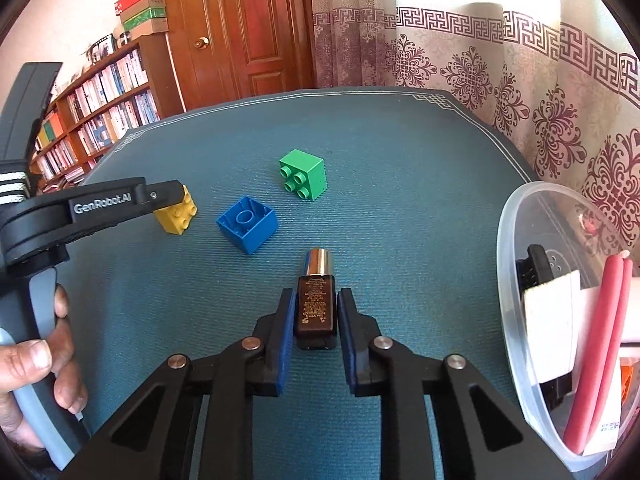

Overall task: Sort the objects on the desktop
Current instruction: 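Grasp the yellow brick with the left gripper while the right gripper grasps the dark bottle, then carry the dark bottle over the bowl with the right gripper while the left gripper lifts the yellow brick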

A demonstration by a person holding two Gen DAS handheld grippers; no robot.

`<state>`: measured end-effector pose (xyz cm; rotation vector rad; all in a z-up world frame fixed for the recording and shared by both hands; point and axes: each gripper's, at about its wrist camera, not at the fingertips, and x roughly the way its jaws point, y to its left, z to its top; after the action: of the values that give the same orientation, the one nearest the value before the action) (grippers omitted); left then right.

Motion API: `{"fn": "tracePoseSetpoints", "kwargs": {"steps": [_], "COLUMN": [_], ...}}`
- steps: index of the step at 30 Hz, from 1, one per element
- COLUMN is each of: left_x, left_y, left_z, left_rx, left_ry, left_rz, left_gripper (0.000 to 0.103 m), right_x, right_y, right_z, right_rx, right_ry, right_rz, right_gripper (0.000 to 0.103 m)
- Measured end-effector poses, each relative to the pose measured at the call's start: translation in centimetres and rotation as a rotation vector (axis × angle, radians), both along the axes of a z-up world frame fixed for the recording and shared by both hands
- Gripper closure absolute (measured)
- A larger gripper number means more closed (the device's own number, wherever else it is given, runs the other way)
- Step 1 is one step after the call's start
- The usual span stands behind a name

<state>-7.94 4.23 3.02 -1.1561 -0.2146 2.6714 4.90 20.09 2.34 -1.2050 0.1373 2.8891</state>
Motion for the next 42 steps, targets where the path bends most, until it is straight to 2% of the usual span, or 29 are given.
{"fn": "tracePoseSetpoints", "kwargs": {"steps": [6, 15, 23, 34, 42], "left_x": [-0.5, -0.9, 0.6, 1.4, 2.4], "left_y": [-0.1, -0.4, -0.5, 0.7, 1.8], "left_z": [-1.0, -2.0, -0.1, 0.9, 1.9], "left_rx": [-0.001, 0.008, 0.017, 0.023, 0.037], "left_ry": [-0.04, -0.049, 0.022, 0.036, 0.056], "left_rz": [0.003, 0.009, 0.004, -0.028, -0.066], "left_gripper": [0.074, 0.074, 0.076, 0.076, 0.076], "right_x": [0.2, 0.1, -0.1, -0.4, 0.9], "right_y": [-0.3, -0.1, -0.1, -0.2, 0.4], "right_z": [0.0, -0.1, -0.4, -0.9, 1.1], "right_rx": [0.007, -0.005, -0.006, 0.012, -0.019], "right_ry": [0.003, -0.004, -0.012, -0.032, 0.017], "right_rz": [0.003, 0.001, -0.002, 0.005, -0.005], "right_gripper": [0.08, 0.08, 0.08, 0.08, 0.081]}}
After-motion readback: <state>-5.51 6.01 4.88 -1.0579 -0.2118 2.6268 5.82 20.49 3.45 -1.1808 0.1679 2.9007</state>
